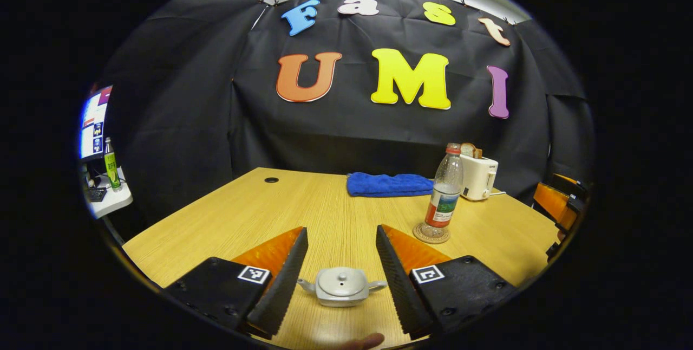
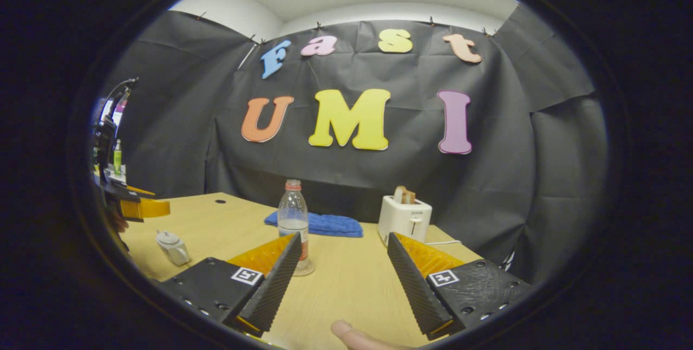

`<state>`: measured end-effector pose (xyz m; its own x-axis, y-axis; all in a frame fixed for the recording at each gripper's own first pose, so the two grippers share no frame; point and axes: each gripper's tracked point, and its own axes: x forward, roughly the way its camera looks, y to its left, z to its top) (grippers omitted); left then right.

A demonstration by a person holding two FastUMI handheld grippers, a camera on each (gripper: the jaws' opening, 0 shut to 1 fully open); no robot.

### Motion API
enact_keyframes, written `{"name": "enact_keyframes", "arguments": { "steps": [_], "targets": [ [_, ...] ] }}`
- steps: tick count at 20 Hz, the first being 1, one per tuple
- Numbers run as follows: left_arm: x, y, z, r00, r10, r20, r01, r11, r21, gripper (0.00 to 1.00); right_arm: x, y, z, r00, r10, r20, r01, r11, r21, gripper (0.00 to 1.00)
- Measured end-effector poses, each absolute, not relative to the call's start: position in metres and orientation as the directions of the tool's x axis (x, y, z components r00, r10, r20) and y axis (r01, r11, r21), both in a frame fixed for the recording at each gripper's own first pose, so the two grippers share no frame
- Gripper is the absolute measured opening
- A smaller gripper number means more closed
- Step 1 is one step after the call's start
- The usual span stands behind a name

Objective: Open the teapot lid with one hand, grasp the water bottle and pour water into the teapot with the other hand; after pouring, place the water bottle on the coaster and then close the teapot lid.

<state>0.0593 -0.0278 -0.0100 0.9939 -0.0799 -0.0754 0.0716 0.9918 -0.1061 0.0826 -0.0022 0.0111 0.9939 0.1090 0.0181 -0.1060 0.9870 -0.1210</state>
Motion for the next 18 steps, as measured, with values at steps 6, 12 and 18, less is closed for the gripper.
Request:
{"name": "enact_keyframes", "arguments": {
  "steps": [6,12,18],
  "targets": [
    [0.027,-0.052,0.047,0.996,-0.087,-0.002,0.087,0.996,-0.036,0.94,0.039,-0.006,0.049,0.997,0.075,0.030,-0.071,0.991,-0.112,0.95],
    [-0.011,-0.071,0.087,0.990,-0.126,0.067,0.130,0.991,-0.046,0.94,-0.001,-0.005,0.069,0.998,0.059,-0.009,-0.059,0.995,-0.082,0.98],
    [-0.030,-0.071,0.075,0.987,-0.151,0.050,0.153,0.987,-0.043,0.93,-0.012,-0.022,0.077,1.000,0.011,-0.014,-0.011,1.000,-0.003,0.95]
  ]
}}
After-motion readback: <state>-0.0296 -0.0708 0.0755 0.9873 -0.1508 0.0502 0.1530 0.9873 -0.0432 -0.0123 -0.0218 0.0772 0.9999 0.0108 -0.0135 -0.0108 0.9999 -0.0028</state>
